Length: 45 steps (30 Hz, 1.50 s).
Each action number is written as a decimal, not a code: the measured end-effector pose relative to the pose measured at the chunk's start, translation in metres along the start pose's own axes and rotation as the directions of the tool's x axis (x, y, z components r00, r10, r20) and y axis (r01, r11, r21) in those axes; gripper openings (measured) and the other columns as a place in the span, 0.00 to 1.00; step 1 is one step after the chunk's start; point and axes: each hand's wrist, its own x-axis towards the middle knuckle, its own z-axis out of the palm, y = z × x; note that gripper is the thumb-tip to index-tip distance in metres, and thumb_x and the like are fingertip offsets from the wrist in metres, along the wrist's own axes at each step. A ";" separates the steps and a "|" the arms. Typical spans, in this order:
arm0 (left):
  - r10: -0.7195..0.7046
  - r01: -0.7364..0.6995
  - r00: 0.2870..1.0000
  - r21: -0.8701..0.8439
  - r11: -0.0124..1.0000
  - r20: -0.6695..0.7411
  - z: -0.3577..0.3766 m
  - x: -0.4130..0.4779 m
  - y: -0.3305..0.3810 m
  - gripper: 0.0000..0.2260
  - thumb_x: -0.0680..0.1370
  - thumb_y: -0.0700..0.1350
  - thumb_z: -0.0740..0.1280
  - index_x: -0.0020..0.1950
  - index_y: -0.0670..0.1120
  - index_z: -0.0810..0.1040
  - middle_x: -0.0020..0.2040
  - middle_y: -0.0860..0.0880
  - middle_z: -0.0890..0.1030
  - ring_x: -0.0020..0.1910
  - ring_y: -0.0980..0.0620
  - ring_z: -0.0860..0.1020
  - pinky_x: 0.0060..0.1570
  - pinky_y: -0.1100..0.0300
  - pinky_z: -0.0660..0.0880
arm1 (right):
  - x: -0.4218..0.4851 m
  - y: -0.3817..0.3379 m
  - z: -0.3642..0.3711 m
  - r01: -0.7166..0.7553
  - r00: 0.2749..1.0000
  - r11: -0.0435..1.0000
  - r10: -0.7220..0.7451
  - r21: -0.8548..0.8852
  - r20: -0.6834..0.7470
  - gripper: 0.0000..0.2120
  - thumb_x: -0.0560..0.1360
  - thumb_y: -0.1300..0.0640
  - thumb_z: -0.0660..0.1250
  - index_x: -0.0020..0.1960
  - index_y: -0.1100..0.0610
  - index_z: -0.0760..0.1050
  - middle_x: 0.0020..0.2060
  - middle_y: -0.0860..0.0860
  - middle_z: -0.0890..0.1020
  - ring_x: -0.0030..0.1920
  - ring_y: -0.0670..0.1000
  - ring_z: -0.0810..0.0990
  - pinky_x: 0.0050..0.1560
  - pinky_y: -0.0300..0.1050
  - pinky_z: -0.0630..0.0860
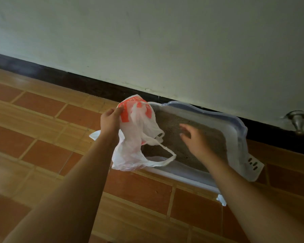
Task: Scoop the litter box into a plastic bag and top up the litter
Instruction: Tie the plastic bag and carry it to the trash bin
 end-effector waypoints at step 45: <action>0.033 -0.034 0.897 -0.005 0.999 0.440 -0.101 0.007 -0.015 0.41 0.65 0.56 0.74 0.73 0.60 0.58 0.69 0.54 0.69 0.66 0.51 0.70 0.66 0.47 0.69 | 0.025 -0.176 0.007 0.139 0.956 0.893 -0.234 0.428 0.176 0.08 0.75 0.57 0.65 0.38 0.54 0.79 0.37 0.50 0.81 0.37 0.46 0.80 0.39 0.39 0.78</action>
